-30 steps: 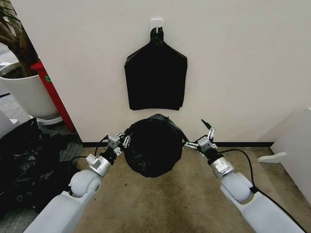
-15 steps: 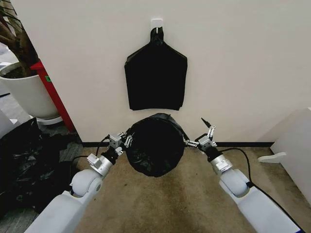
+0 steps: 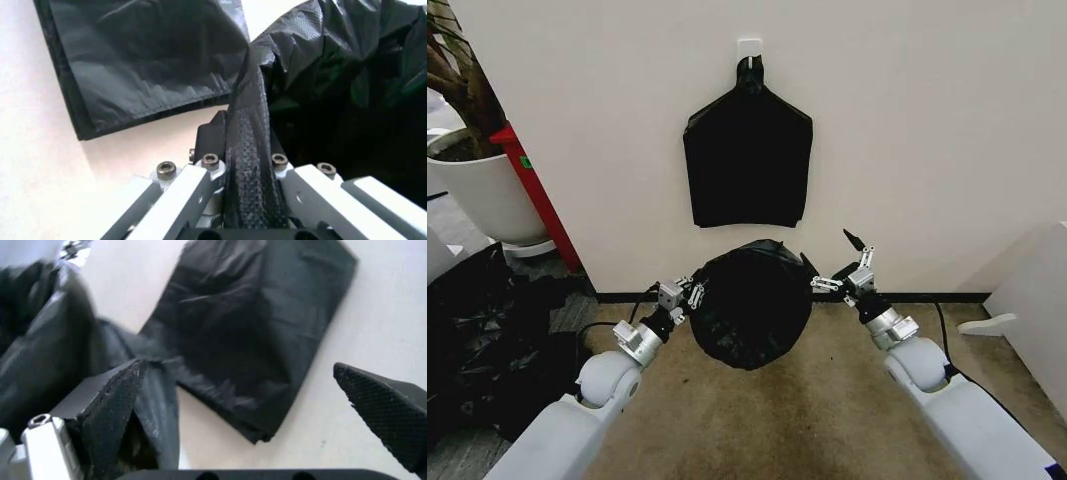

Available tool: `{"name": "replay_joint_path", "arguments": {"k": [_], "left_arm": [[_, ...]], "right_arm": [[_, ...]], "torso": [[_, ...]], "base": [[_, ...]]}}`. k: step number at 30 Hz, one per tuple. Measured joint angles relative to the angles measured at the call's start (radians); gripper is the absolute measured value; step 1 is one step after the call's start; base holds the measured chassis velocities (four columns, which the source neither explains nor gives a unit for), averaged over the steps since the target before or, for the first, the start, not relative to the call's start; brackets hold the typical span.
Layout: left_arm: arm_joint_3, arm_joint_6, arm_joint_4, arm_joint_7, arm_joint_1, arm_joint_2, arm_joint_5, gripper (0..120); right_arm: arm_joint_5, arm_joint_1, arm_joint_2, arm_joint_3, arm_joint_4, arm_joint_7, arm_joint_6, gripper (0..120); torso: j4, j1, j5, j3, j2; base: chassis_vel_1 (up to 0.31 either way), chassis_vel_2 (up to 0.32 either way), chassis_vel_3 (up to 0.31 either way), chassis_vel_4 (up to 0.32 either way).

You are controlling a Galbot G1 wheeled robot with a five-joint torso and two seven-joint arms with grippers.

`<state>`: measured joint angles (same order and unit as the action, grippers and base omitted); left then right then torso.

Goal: Place the garbage bag over the trash bin.

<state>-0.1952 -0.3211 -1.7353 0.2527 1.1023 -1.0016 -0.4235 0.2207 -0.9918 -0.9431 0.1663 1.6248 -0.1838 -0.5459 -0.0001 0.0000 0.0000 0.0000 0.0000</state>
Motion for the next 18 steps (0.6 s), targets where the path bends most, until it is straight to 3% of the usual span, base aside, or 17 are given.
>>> {"name": "replay_joint_path", "arguments": {"k": [8,11,15,18], "left_arm": [[0.0,-0.01,-0.002,0.02,0.003,0.001,0.01,4],[0.0,-0.012,-0.002,0.03,0.006,-0.002,0.012,4],[-0.001,-0.017,0.001,0.038,0.012,-0.004,0.019,4],[-0.001,-0.017,0.002,0.038,0.013,-0.006,0.017,4]], "right_arm": [[-0.043,0.053,0.016,-0.02,-0.059,-0.069,-0.014,100],[-0.101,0.074,0.017,-0.03,-0.079,-0.011,0.017,100],[-0.139,0.088,0.005,-0.059,-0.081,0.171,0.144,100],[-0.144,0.085,-0.002,-0.065,-0.081,0.207,0.184,100]], "torso": [[0.0001,0.0,0.0,0.0,0.0],[0.0,0.0,0.0,0.0,0.0],[0.0002,0.0,0.0,0.0,0.0],[0.0002,0.0,-0.0001,0.0,0.0]], "base": [[0.0,0.0,0.0,0.0],[0.0,0.0,0.0,0.0],[0.0,0.0,0.0,0.0],[0.0,0.0,0.0,0.0]]}}
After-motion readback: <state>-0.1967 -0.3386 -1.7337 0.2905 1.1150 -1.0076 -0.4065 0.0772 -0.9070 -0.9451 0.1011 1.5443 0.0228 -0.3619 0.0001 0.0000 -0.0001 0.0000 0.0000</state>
